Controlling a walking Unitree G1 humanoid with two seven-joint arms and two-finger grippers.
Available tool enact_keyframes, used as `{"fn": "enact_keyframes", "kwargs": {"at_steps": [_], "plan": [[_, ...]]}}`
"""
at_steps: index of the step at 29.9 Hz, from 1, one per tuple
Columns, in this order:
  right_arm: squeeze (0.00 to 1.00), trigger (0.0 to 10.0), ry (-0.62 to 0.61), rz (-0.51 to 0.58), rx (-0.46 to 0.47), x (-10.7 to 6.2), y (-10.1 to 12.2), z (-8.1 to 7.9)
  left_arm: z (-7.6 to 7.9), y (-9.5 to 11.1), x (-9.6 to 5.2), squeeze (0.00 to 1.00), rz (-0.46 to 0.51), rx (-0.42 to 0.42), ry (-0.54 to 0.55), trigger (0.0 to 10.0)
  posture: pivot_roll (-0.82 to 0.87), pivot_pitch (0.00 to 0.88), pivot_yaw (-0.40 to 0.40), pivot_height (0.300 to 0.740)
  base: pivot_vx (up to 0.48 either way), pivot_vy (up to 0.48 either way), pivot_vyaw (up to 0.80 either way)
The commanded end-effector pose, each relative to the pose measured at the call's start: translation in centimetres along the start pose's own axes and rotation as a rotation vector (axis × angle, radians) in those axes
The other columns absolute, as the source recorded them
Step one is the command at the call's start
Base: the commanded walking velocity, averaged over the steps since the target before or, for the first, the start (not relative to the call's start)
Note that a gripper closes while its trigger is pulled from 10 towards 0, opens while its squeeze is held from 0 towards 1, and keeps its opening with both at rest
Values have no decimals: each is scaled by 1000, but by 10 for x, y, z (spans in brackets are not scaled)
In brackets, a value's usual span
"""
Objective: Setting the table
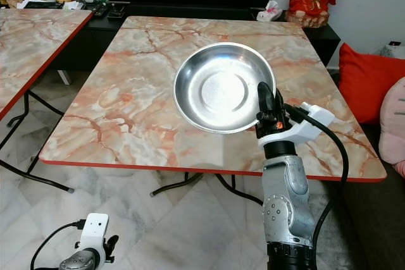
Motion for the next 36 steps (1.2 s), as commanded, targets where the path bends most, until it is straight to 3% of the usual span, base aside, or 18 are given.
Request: {"fn": "enact_keyframes", "kwargs": {"at_steps": [1,21,29,36], "plan": [[0,10000,8,19,-2,3,3,-3,-1,-4,-1,0,-15,-1,3,10000,-21,32,-16,740,262,0,0],[0,10000,-10,14,-11,4,2,-1,-1,-1,0,0,-5,-3,1,10000,-20,33,-13,740,318,0,0],[0,10000,-21,14,-18,3,2,1,-1,0,0,0,-2,0,-9,10000,-22,37,-9,740,0,0,0],[0,10000,-119,-9,-83,-7,5,16,-1,0,0,0,-2,4,-13,10000,-31,44,-2,740,0,0,0]]}}
Point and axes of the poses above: a point about 5 cm out from each wrist's last joint towards the gripper, its own x axis pointing out of the wrist towards the gripper, its own y axis along the axis of the wrist's last joint, z = x × y, the point moved 1 cm from there along x, pointing out of the wrist towards the gripper, and after that the axes turned 10 degrees about x, right-handed, at the moved point
